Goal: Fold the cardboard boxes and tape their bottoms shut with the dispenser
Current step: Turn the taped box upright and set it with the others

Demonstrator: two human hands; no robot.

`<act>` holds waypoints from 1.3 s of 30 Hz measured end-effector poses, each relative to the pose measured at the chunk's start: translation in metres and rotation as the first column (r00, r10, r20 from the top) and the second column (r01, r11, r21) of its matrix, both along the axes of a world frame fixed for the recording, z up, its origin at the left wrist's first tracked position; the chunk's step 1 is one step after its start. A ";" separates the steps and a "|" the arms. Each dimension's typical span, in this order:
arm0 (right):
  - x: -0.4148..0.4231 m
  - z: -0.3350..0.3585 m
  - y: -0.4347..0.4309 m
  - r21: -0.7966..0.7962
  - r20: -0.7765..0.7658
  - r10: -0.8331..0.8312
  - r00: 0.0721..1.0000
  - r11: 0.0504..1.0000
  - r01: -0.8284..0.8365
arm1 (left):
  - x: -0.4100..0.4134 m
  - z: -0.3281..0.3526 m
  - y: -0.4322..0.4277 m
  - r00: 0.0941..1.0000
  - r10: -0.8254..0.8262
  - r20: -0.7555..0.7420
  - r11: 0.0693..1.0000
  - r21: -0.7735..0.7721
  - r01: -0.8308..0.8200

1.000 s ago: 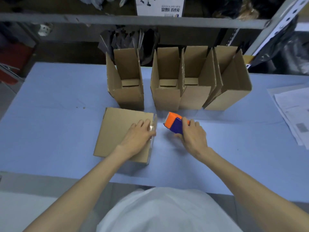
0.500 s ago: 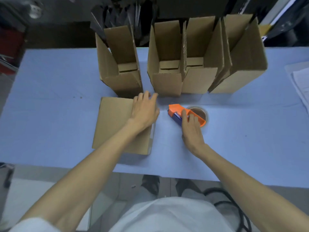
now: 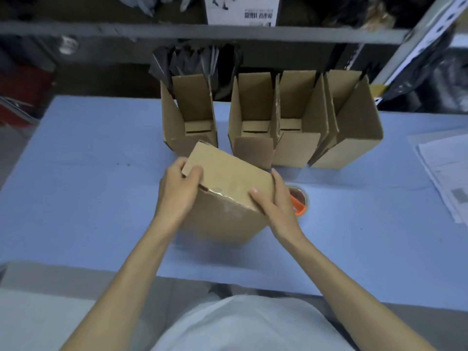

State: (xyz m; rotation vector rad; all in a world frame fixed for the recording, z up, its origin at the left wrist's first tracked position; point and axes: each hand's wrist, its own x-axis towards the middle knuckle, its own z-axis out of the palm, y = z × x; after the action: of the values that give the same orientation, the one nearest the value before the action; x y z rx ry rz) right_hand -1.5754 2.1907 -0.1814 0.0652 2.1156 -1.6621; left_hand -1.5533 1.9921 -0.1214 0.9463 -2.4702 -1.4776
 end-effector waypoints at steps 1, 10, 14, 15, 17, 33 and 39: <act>-0.003 0.008 -0.005 -0.007 0.000 0.005 1.000 1.000 -0.005 | 0.012 -0.003 0.002 1.000 0.017 0.020 1.000 0.006 -0.017; -0.001 0.021 -0.034 0.321 -0.093 0.164 0.982 0.939 -0.126 | 0.052 -0.025 0.002 0.982 0.173 0.079 0.965 0.187 -0.185; -0.005 0.018 -0.036 0.279 -0.189 0.120 0.975 0.958 -0.064 | 0.056 -0.032 -0.005 0.971 0.227 0.078 0.919 0.314 -0.240; -0.007 0.019 -0.036 0.284 -0.195 0.109 0.975 0.957 -0.050 | 0.056 -0.033 -0.004 0.969 0.238 0.071 0.913 0.324 -0.248; -0.010 0.024 -0.041 0.363 -0.134 0.152 0.979 0.927 -0.095 | 0.055 -0.033 0.000 0.963 0.265 0.045 0.914 0.306 -0.265; -0.031 0.026 -0.037 0.107 0.112 0.360 0.926 0.922 -0.372 | 0.043 -0.037 -0.008 0.934 0.347 0.085 0.861 0.367 -0.353; -0.032 0.032 -0.034 0.154 -0.211 0.293 0.932 0.952 -0.265 | 0.040 -0.039 -0.010 0.962 0.250 -0.108 0.968 0.006 -0.251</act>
State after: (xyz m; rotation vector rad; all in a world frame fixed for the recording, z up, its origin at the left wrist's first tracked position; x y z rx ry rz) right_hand -1.6071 2.1568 -0.1492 -0.3943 2.2697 -1.4272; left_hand -1.5135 1.9820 -0.1609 1.0998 -2.1852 -1.3951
